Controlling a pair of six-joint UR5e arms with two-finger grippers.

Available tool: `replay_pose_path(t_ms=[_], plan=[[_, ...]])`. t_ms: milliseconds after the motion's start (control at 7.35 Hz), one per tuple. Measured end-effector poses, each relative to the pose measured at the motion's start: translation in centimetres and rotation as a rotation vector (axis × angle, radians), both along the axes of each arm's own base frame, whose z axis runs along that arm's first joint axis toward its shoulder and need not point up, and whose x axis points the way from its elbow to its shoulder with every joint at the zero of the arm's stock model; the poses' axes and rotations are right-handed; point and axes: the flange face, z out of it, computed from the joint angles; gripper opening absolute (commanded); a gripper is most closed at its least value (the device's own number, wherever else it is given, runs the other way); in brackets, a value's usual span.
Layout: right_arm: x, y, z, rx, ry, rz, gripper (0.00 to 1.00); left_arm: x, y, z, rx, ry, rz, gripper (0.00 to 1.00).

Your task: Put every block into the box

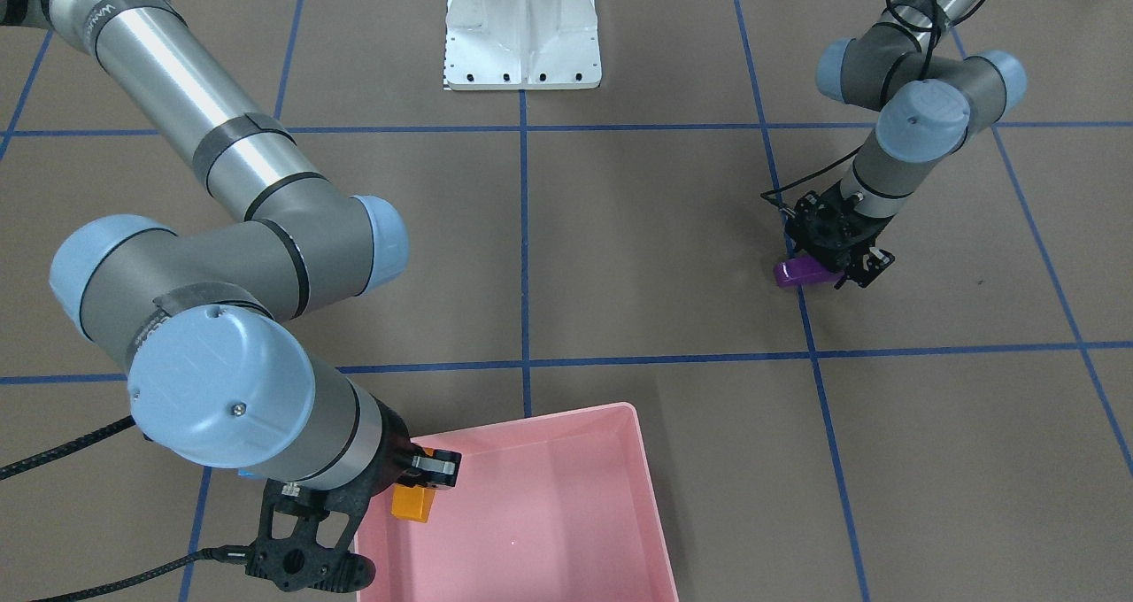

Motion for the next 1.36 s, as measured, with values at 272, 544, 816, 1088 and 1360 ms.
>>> replay_pose_path(t_ms=[272,544,816,1088,1360], plan=[[-0.3,0.0,-0.8,0.000,-0.004,0.003,1.00,-0.1,0.0,0.1,0.006,-0.009,-0.010,0.00],[0.7,-0.5,-2.4,0.001,-0.013,0.022,1.00,-0.6,0.4,-0.4,-0.012,-0.020,-0.011,0.00],[3.5,-1.0,-4.7,-0.009,-0.027,0.042,1.00,-2.0,1.8,-5.6,-0.075,-0.043,0.004,0.00],[7.0,-0.6,-5.6,-0.023,-0.022,0.063,1.00,-3.4,1.5,-12.3,-0.127,-0.030,-0.013,0.00],[10.5,0.4,-2.2,0.025,-0.014,0.057,1.00,-4.0,-1.2,-18.3,-0.236,0.062,-0.126,0.00]])
